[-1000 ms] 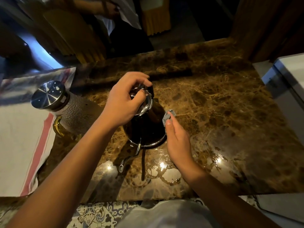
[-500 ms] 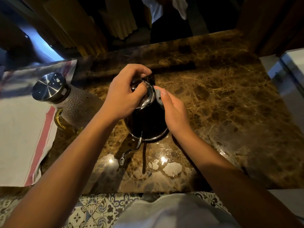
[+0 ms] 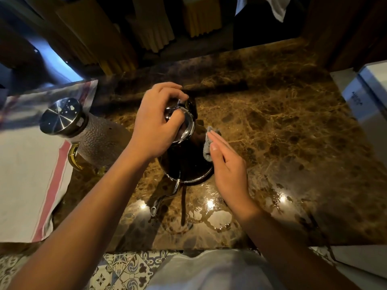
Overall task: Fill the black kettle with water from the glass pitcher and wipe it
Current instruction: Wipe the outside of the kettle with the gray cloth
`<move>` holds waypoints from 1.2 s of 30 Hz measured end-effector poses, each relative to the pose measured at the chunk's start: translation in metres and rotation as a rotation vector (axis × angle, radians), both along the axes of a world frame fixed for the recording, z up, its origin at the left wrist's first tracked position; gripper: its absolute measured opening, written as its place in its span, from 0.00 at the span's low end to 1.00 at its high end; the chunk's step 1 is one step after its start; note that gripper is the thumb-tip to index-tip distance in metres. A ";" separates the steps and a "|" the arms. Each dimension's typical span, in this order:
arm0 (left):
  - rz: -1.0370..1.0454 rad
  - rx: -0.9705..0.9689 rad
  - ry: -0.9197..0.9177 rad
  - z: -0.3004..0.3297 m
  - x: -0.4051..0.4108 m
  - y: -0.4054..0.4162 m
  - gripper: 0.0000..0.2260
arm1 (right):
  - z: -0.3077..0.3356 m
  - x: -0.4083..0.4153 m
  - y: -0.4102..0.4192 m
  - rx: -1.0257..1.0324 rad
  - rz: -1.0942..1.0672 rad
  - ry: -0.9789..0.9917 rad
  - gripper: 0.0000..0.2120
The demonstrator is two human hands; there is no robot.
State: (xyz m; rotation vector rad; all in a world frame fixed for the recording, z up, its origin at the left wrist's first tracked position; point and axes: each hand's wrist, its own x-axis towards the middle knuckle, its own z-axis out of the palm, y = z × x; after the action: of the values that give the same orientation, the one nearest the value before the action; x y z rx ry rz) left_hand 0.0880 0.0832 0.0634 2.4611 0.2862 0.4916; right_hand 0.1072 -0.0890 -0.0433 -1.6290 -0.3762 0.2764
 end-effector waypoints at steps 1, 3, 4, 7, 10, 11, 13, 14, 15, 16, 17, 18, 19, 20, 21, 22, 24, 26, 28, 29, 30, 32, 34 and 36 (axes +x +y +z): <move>0.016 0.006 0.018 0.000 0.000 0.000 0.14 | 0.005 -0.004 0.000 0.029 0.012 -0.010 0.16; 0.030 -0.037 0.046 -0.001 0.001 0.000 0.15 | 0.014 -0.005 0.003 0.071 0.034 -0.022 0.16; 0.034 -0.069 0.051 -0.001 0.001 0.000 0.15 | 0.018 -0.002 0.005 0.088 0.043 -0.023 0.16; 0.039 -0.094 0.051 -0.002 0.001 0.000 0.16 | 0.027 0.013 0.011 0.147 0.082 0.046 0.16; 0.012 -0.107 0.044 -0.002 0.000 0.001 0.16 | 0.035 0.027 0.019 0.189 0.129 0.113 0.16; -0.001 -0.113 0.041 -0.002 0.000 0.002 0.16 | 0.035 0.030 0.022 0.206 0.143 0.137 0.17; -0.018 -0.117 0.045 -0.001 0.000 0.003 0.16 | 0.033 0.036 0.027 0.189 0.158 0.142 0.17; -0.023 -0.116 0.052 -0.001 0.000 0.003 0.16 | 0.031 0.038 0.028 0.154 0.155 0.120 0.18; -0.025 -0.116 0.059 -0.001 0.000 0.004 0.16 | 0.027 0.040 0.028 0.114 0.151 0.096 0.18; -0.026 -0.119 0.067 0.000 0.000 0.004 0.16 | 0.022 0.042 0.028 0.071 0.146 0.075 0.19; -0.029 -0.126 0.074 0.000 0.000 0.004 0.17 | 0.017 0.044 0.028 0.028 0.135 0.062 0.20; -0.034 -0.133 0.075 0.000 0.000 0.003 0.16 | 0.013 0.046 0.027 -0.011 0.125 0.058 0.21; -0.039 -0.139 0.074 0.000 -0.001 0.003 0.16 | 0.009 0.048 0.025 -0.047 0.120 0.062 0.21; -0.045 -0.146 0.073 0.001 -0.001 0.003 0.16 | 0.007 0.050 0.023 -0.076 0.124 0.066 0.21; -0.051 -0.154 0.073 0.002 -0.002 0.003 0.17 | 0.005 0.051 0.020 -0.104 0.133 0.067 0.20; -0.056 -0.161 0.074 0.003 -0.002 0.003 0.17 | 0.004 0.050 0.016 -0.132 0.143 0.068 0.19; -0.070 -0.180 0.072 0.004 -0.003 0.002 0.17 | -0.001 0.048 0.010 -0.177 0.137 0.076 0.20; -0.090 -0.186 0.058 0.004 -0.004 0.002 0.16 | -0.006 0.045 0.003 -0.201 0.087 0.066 0.21; -0.116 -0.176 0.051 0.003 -0.005 0.003 0.15 | -0.005 0.038 0.000 -0.172 0.047 0.075 0.20; -0.130 -0.173 0.053 0.003 -0.006 0.004 0.15 | -0.001 0.034 -0.001 -0.139 0.042 0.080 0.18; -0.146 -0.168 0.058 0.003 -0.006 0.004 0.16 | 0.006 0.030 0.000 -0.102 0.041 0.057 0.16; -0.167 -0.152 0.066 0.005 -0.007 0.005 0.16 | 0.024 0.025 0.007 0.005 0.078 -0.026 0.16; -0.185 -0.132 0.077 0.005 -0.006 0.004 0.17 | 0.035 0.029 0.014 0.080 0.118 -0.088 0.15; -0.182 -0.114 0.071 0.006 -0.006 0.005 0.17 | 0.037 0.040 0.018 0.064 0.142 -0.124 0.15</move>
State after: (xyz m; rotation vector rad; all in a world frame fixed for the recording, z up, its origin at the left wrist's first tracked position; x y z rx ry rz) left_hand 0.0820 0.0879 0.0690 2.3684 0.1141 0.3030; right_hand 0.1469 -0.0715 -0.0063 -1.5628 -0.5915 0.2679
